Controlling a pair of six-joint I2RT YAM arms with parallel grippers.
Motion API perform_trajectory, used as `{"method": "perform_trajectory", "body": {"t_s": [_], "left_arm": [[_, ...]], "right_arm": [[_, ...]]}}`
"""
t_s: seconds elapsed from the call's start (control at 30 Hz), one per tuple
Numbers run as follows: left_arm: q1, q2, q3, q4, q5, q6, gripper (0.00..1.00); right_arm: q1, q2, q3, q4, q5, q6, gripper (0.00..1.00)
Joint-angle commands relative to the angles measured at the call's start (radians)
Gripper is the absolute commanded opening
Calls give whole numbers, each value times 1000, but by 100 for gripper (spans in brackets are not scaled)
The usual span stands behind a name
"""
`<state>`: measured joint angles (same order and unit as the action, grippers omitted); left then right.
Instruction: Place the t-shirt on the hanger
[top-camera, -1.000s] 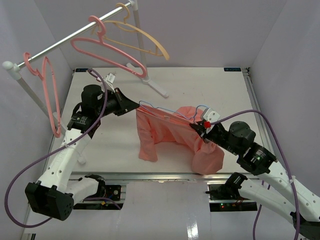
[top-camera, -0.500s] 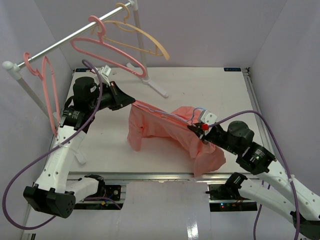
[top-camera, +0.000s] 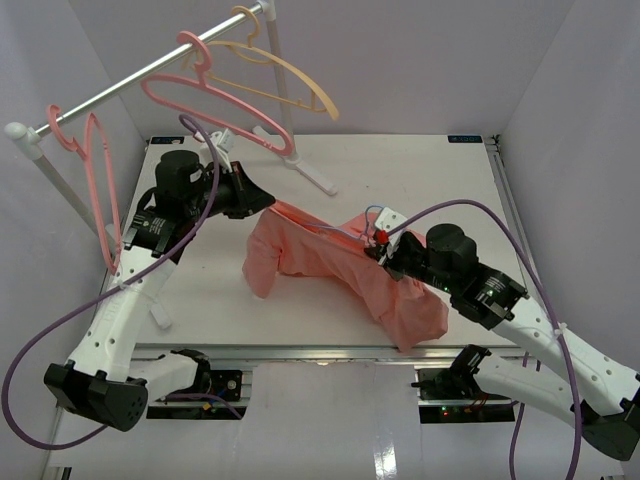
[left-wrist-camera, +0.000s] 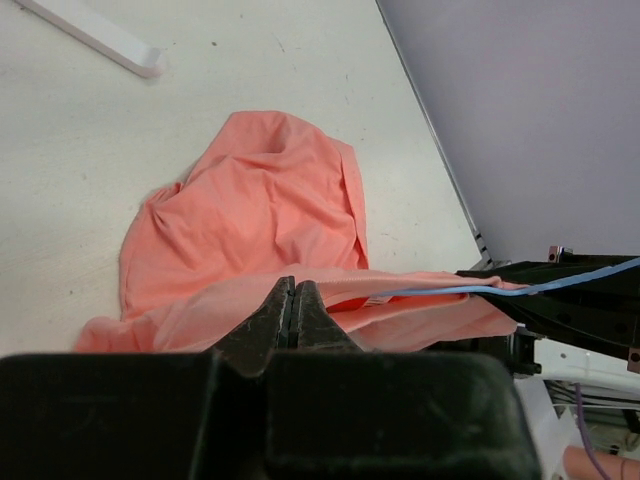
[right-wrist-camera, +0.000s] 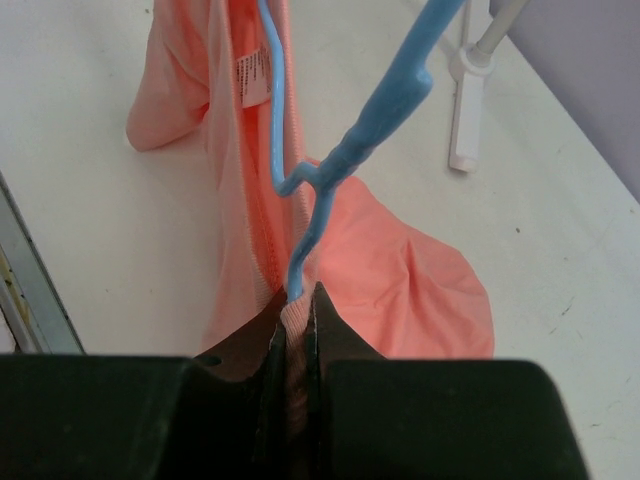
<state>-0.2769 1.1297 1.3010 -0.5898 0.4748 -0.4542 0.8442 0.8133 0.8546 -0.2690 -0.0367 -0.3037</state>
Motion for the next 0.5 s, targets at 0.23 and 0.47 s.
{"method": "perform_trajectory", "body": {"t_s": [0.23, 0.47], "left_arm": [[-269, 57, 34, 112, -257, 13, 0], [-445, 119, 52, 130, -317, 18, 0]], "right_arm": [[-4, 87, 74, 5, -42, 113, 8], [1, 107, 57, 65, -24, 130, 8]]}}
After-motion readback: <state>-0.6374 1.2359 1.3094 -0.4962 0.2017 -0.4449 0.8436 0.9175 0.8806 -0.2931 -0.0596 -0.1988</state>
